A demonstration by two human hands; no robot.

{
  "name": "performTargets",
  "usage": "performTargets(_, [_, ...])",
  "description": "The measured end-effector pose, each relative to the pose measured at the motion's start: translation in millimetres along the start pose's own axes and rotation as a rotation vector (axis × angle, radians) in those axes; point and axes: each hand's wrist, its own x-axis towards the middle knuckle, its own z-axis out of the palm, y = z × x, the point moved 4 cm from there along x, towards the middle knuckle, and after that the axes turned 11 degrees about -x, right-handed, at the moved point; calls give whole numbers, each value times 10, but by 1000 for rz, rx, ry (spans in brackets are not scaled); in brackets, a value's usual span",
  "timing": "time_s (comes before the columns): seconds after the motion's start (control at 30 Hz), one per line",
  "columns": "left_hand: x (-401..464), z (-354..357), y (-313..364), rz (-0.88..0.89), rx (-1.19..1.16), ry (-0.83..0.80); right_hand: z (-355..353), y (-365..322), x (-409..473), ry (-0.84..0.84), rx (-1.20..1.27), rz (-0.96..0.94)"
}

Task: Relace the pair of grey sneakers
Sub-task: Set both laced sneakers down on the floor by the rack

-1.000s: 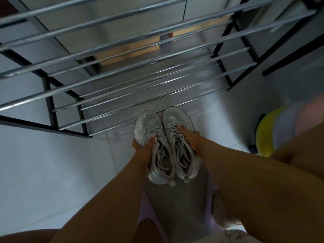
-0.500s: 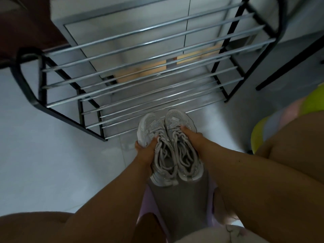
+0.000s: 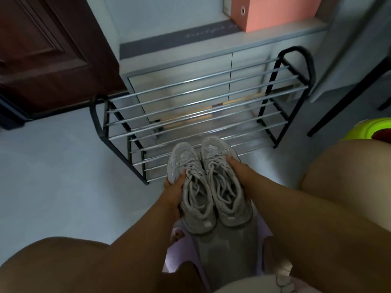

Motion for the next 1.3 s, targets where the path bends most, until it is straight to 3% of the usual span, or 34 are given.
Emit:
performTargets(0.5, [-824,380,816,144,83,-177,5,-841,-911,-304,186,-294])
performTargets(0.8, [-815,814,1612,240,163,-190,32,-1730,-912,-245,134,-395])
performTargets(1.3, [106,1247,2465,302,137,-161,134,-2745,-165,-222,-1,-408])
